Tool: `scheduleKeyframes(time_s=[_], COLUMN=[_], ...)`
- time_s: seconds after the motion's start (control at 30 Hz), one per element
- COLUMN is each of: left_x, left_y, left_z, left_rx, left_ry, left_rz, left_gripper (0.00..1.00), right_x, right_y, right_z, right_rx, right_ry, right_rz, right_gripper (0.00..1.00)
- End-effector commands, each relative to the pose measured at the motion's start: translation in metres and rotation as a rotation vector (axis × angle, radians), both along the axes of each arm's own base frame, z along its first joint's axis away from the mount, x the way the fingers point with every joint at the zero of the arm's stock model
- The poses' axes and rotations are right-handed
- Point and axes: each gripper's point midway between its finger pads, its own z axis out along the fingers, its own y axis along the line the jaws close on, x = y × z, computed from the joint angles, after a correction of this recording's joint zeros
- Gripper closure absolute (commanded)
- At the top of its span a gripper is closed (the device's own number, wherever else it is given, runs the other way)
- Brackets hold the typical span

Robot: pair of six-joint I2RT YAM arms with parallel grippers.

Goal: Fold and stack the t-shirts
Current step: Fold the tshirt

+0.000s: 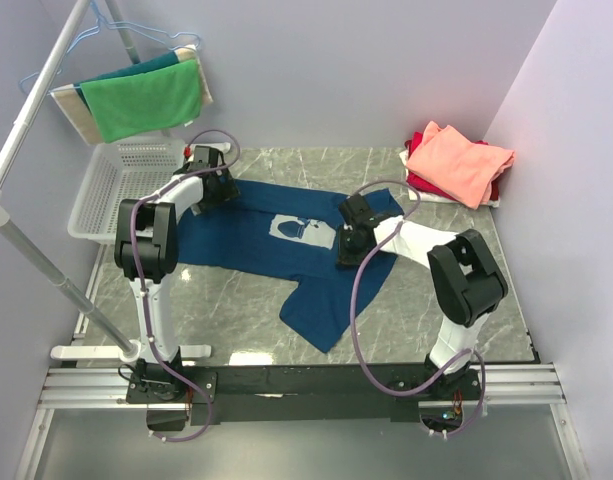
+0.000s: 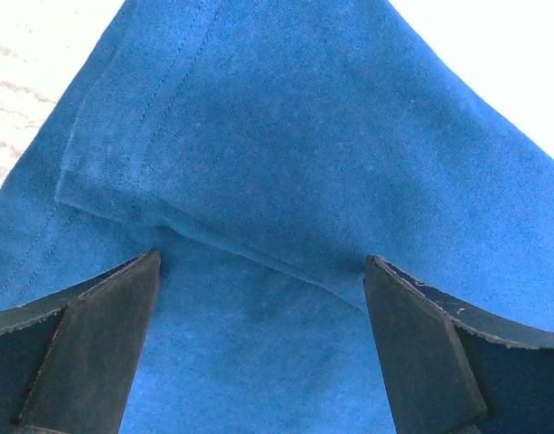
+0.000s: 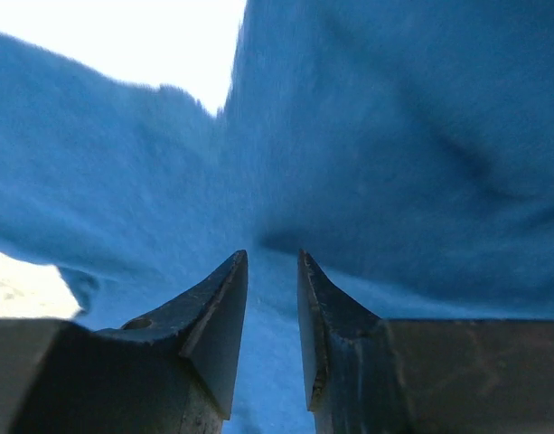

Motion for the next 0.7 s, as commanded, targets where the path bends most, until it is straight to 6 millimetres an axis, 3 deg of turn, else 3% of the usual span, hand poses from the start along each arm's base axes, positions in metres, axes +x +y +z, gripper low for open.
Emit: scheduleKeyframes(time_s=[0.0, 0.23, 0.4, 0.67], left_x=[0.001, -0.01, -0.017, -0.025], left_y=[-0.011, -0.014, -0.015, -0.021], left_z=[0.023, 0.034, 0.044, 0.063], left_rx=[-0.017, -0.019, -0.014, -0.008], left_ry=[-0.054, -0.073, -0.086, -0.097], left_rz=[-0.055, -0.071, -0.082, -0.086], left_gripper=[0.01, 0.01, 0.0, 0.01], right_x=[-0.032, -0.083, -0.113, -0.144], right_y=[-0.013, -0.047, -0.073, -0.09], right_z=[-0.027, -0.051, -0.051, -0.04], right_rx=[-0.084, -0.199, -0.272, -0.3], right_ry=[0.118, 0.243, 0.28, 0.311], right_rz=[0.023, 0.002, -0.025, -0.108], right_gripper=[0.65, 0.67, 0.68, 0.7])
